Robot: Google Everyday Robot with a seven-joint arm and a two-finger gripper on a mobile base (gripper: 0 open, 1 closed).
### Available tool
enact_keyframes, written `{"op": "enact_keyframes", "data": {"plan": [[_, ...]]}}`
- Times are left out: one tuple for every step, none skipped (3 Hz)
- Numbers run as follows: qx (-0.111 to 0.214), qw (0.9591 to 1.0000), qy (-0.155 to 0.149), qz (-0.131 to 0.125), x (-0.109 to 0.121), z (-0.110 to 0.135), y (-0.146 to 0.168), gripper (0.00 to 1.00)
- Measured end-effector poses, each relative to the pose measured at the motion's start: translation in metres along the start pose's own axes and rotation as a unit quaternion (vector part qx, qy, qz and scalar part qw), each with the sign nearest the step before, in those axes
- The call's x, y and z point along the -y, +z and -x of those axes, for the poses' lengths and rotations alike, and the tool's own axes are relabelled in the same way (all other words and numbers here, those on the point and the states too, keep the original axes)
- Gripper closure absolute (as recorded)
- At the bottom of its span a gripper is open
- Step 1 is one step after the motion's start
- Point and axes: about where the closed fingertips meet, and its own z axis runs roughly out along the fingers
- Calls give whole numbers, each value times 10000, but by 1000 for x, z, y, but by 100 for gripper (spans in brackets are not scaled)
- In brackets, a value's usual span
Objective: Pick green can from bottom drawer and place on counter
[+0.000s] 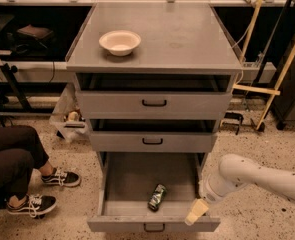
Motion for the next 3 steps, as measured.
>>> {"op": "enact_keyframes", "data": {"plan": [[7, 10000, 5, 2, 1, 0, 1, 0], [283, 9995, 16, 129, 9, -2, 16, 0], [862, 9963, -3, 43, 49, 22, 59, 0]]}}
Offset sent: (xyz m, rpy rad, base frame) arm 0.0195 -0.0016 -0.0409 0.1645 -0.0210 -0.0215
